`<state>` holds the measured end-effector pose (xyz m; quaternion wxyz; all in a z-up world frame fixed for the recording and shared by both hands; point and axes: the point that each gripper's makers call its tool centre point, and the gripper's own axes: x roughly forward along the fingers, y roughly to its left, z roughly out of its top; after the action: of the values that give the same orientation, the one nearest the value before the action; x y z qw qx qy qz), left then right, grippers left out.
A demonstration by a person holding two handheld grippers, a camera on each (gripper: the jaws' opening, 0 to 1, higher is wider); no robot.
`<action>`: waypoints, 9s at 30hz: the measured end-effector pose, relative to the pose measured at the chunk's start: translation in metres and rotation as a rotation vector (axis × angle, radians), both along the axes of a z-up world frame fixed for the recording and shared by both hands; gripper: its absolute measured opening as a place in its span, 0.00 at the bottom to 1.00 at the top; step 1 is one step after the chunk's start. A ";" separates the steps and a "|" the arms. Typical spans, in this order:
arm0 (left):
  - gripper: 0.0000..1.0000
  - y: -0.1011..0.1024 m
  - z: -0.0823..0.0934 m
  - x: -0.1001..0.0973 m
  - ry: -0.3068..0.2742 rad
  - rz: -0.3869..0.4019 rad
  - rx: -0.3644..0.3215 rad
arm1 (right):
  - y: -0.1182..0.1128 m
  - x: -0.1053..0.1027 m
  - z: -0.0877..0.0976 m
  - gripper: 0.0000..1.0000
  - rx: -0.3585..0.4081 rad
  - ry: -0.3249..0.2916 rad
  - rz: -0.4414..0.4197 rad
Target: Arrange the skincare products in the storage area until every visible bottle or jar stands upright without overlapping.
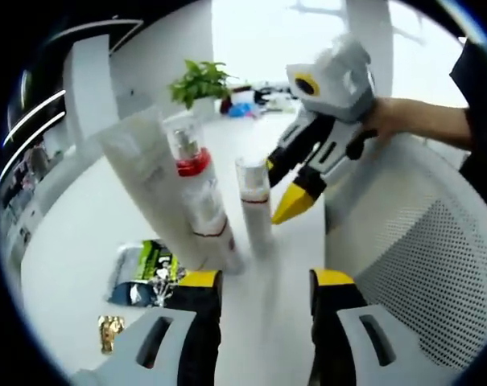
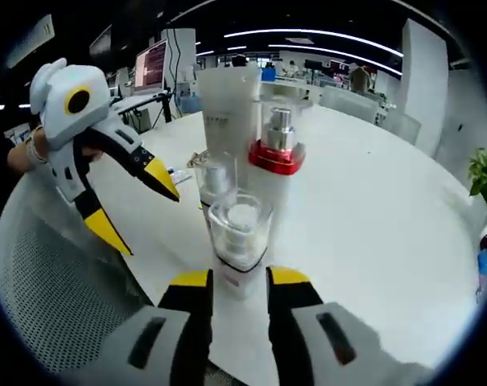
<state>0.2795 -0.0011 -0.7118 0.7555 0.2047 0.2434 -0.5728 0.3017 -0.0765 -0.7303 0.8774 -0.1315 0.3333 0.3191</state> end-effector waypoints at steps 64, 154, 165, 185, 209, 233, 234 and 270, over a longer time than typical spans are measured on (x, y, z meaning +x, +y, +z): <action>0.04 -0.017 -0.038 0.048 0.055 0.208 0.101 | 0.014 0.026 -0.006 0.14 -0.008 0.011 0.042; 0.97 0.163 0.044 0.007 0.019 0.671 -0.099 | -0.007 -0.023 0.051 1.00 0.130 -0.075 -0.135; 0.97 0.155 0.046 0.010 0.024 0.628 -0.091 | -0.009 -0.027 0.052 1.00 0.143 -0.063 -0.127; 0.97 0.154 0.039 0.023 0.016 0.584 -0.075 | -0.012 -0.017 0.043 1.00 0.149 -0.038 -0.119; 0.97 0.088 -0.006 0.092 0.189 0.402 -0.040 | -0.009 -0.013 0.038 1.00 0.257 0.027 -0.180; 0.87 0.067 -0.045 0.138 0.337 0.564 -0.068 | -0.027 -0.003 0.047 1.00 0.190 0.103 -0.159; 0.86 0.066 -0.047 0.139 0.341 0.562 -0.068 | -0.027 -0.002 0.049 1.00 0.187 0.105 -0.154; 0.30 0.060 -0.057 0.128 0.493 0.601 -0.151 | -0.002 0.161 0.113 0.67 0.253 0.171 -0.010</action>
<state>0.4077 0.0593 -0.7688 0.8213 -0.0755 0.4239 -0.3743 0.4630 -0.0786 -0.6175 0.8568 0.0097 0.3647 0.3644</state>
